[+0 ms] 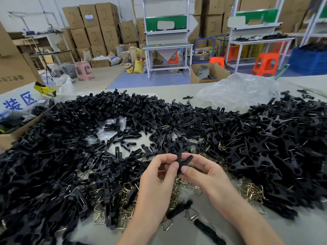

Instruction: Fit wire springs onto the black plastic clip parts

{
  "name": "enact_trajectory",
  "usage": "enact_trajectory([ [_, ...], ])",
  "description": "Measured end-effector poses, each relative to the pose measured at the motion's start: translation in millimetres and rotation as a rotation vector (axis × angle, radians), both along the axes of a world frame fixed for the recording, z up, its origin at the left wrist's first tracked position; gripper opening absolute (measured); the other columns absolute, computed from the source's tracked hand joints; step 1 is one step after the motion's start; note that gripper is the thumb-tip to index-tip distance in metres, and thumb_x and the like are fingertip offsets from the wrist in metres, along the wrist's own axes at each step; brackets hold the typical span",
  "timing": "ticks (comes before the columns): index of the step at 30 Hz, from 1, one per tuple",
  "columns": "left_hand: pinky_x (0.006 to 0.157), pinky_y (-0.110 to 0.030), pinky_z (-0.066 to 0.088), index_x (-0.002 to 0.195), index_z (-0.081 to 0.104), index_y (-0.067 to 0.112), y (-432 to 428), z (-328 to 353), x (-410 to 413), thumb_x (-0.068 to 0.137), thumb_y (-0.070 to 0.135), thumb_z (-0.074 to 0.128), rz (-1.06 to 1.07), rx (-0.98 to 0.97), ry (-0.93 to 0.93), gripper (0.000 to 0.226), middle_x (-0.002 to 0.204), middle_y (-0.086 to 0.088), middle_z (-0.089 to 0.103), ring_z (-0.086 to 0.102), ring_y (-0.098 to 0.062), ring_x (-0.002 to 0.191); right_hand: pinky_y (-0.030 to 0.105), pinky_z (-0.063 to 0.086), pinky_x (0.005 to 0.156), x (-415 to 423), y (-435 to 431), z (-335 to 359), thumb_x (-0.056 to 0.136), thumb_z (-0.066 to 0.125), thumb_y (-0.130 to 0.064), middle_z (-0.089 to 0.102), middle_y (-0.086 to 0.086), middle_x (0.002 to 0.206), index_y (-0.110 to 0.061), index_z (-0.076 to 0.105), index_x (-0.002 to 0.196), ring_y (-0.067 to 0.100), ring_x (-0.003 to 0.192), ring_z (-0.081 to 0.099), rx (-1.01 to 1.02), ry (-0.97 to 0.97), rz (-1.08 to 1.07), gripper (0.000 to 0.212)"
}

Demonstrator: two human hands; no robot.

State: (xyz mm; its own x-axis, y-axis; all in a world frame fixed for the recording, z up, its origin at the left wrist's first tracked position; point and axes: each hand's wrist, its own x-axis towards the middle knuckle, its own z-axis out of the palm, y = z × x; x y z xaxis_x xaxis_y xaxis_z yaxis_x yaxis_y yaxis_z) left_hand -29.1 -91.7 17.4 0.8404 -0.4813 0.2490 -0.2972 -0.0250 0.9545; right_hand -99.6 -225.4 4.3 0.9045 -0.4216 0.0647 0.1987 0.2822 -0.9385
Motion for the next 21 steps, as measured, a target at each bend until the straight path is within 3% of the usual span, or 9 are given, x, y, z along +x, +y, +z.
enact_trajectory([
  [6,0.079,-0.015,0.05,0.1,0.07,0.032,4,-4,7,0.094,0.02,0.069,-0.038,0.07,-0.015,0.014,0.094,0.016,0.073,0.068,-0.005,0.091,0.025,0.058,0.084,-2,-1,2,0.076,0.078,-0.022,0.077,0.005,0.111,-0.032,0.078,0.109,0.019,0.107,0.073,-0.082,0.034,-0.034,0.034],
  [10,0.083,-0.012,0.049,0.103,0.067,0.043,6,-5,7,0.095,0.019,0.068,-0.046,0.133,-0.199,0.025,0.102,0.025,0.069,0.066,0.001,0.099,0.022,0.057,0.082,-3,-1,4,0.078,0.076,-0.025,0.078,0.0,0.111,-0.035,0.079,0.107,0.015,0.105,0.073,-0.146,0.041,-0.068,0.03],
  [14,0.085,-0.01,0.048,0.115,0.062,0.049,8,-5,7,0.099,0.015,0.062,-0.062,0.129,-0.245,0.037,0.103,0.026,0.072,0.068,0.002,0.1,0.027,0.056,0.095,-4,0,4,0.089,0.067,-0.029,0.076,-0.001,0.115,-0.026,0.078,0.111,0.015,0.109,0.071,-0.184,0.036,-0.014,0.025],
  [18,0.065,-0.012,0.049,0.123,0.052,0.051,13,0,7,0.101,0.034,0.05,-0.058,0.189,-0.294,0.028,0.102,0.034,0.07,0.067,0.01,0.077,0.028,0.057,0.093,-4,-2,3,0.09,0.068,-0.028,0.076,0.008,0.113,-0.023,0.077,0.108,0.024,0.11,0.071,-0.123,0.017,-0.038,0.021],
  [21,0.059,-0.013,0.045,0.123,0.043,0.058,16,4,4,0.098,0.044,0.043,-0.022,0.297,-0.415,0.029,0.104,0.039,0.066,0.063,0.008,0.069,0.027,0.058,0.089,-3,1,-1,0.092,0.069,-0.027,0.075,0.01,0.113,-0.023,0.076,0.109,0.025,0.109,0.072,-0.123,-0.01,-0.011,0.019],
])
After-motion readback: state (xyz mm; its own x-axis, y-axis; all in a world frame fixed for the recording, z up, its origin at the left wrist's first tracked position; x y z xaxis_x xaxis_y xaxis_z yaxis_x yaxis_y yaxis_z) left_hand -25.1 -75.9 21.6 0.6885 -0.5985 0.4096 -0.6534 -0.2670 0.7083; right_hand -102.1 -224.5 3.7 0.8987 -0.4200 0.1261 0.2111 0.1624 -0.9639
